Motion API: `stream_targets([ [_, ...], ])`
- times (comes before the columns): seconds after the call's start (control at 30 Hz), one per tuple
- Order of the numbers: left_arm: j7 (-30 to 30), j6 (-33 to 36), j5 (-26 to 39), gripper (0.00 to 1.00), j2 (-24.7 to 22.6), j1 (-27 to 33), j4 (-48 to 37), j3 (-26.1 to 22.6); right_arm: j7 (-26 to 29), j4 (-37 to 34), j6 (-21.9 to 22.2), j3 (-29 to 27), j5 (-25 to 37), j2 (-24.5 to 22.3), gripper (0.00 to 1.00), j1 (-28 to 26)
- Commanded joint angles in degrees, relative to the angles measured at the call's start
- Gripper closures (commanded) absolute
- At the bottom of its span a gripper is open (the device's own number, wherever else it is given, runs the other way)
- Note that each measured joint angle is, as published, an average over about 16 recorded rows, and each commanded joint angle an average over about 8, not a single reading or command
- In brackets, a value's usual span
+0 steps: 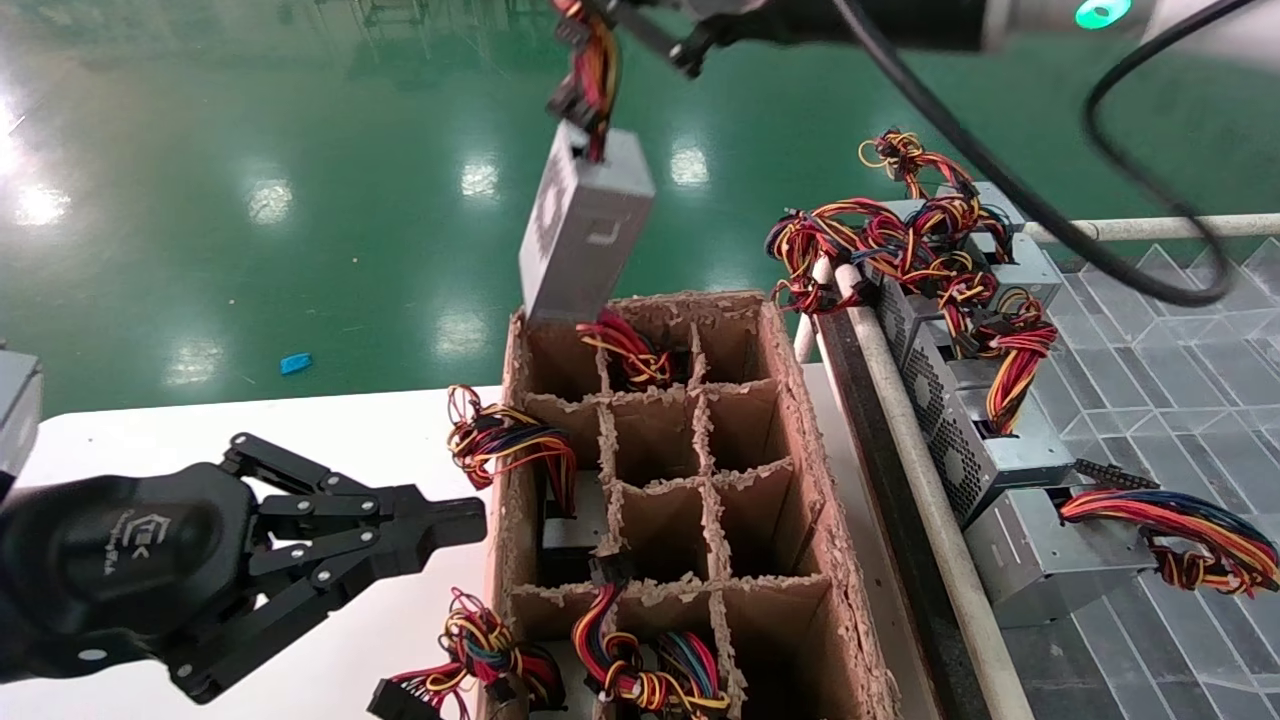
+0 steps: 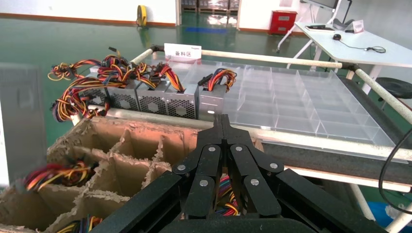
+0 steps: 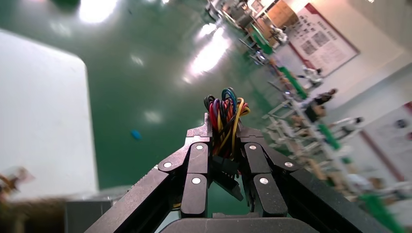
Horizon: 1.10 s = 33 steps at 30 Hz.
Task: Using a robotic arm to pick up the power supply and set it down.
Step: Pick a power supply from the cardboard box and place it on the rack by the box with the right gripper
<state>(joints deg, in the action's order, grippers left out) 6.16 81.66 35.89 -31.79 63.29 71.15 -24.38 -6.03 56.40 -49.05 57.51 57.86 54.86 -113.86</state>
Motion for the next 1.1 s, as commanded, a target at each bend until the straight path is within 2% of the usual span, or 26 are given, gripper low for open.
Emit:
stream_targets([
  [0.03, 0.0, 0.0, 0.0, 1.00, 0.0, 0.0, 0.0, 0.0, 1.4, 3.4, 1.3, 0.8, 2.2, -1.7, 1.00, -1.4],
  [0.33, 0.0, 0.0, 0.0, 1.00, 0.0, 0.0, 0.0, 0.0, 10.3, 14.4, 6.6, 4.5, 14.2, -9.8, 1.00, -6.2],
  [0.53, 0.0, 0.0, 0.0, 1.00, 0.0, 0.0, 0.0, 0.0, 17.3, 19.1, 7.5, 5.8, 21.7, -15.2, 1.00, -10.4],
  [0.83, 0.0, 0.0, 0.0, 1.00, 0.0, 0.0, 0.0, 0.0, 24.8, 21.1, 3.1, 6.9, 30.9, -21.6, 1.00, -17.1],
  [1.1, 0.0, 0.0, 0.0, 1.00, 0.0, 0.0, 0.0, 0.0, 28.1, 21.5, -2.9, 7.3, 35.6, -27.5, 1.00, -21.1],
])
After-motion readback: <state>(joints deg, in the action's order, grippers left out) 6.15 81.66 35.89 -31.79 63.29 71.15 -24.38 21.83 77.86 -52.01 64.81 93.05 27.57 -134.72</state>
